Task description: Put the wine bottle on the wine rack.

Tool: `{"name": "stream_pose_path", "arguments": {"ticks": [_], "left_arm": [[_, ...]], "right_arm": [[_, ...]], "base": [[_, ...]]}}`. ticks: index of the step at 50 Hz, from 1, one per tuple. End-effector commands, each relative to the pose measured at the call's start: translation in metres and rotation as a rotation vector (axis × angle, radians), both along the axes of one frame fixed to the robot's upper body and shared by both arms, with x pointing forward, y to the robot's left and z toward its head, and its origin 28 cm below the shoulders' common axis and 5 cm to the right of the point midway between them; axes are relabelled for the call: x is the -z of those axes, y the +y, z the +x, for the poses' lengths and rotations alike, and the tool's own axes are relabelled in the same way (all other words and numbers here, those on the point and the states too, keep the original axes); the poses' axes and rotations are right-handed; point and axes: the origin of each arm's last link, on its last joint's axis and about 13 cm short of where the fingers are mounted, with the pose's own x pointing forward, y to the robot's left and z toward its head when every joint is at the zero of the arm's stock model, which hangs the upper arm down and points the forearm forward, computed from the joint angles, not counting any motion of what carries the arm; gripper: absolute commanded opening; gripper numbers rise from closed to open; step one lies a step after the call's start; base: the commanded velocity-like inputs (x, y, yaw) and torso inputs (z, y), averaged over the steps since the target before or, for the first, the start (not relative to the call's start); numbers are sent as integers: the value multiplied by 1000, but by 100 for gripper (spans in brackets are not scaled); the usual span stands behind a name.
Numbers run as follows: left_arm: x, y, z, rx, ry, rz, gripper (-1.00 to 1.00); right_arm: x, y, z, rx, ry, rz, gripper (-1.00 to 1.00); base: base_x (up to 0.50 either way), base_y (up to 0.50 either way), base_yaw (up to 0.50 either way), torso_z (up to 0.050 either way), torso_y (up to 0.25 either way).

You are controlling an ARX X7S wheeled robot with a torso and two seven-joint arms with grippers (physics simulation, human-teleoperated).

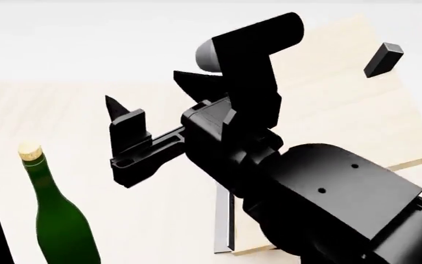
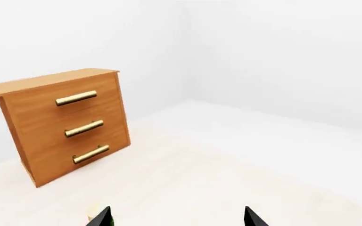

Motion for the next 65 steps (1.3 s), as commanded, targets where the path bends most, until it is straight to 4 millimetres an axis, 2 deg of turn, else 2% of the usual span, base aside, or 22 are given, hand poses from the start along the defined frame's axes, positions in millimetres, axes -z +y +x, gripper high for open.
{"name": "stream_pose_path", "arguments": {"ticks": [1, 7, 17, 34, 47, 65], "left_arm": [[0, 0, 0, -1, 0, -1, 100], [0, 0, 1, 0, 3, 1, 100], [0, 0, 0, -1, 3, 2, 100], [1, 0, 1, -2, 6, 5, 100], [1, 0, 2, 2, 7, 1, 100], [1, 1, 1, 0, 6, -2, 100]], "right_arm": [[-4, 3, 6, -162, 150, 3, 100], [6, 7, 14, -230, 212, -32, 100], [15, 12, 14, -258, 229, -42, 100], [44, 25, 16, -287, 280, -85, 100], [52, 36, 14, -314, 288, -106, 100], [58, 54, 25, -314, 299, -77, 100]], "base": [[0, 0, 0, 0, 0], [0, 0, 0, 0, 0], [0, 0, 0, 0, 0], [0, 0, 0, 0, 0], [0, 0, 0, 0, 0], [0, 0, 0, 0, 0]]}}
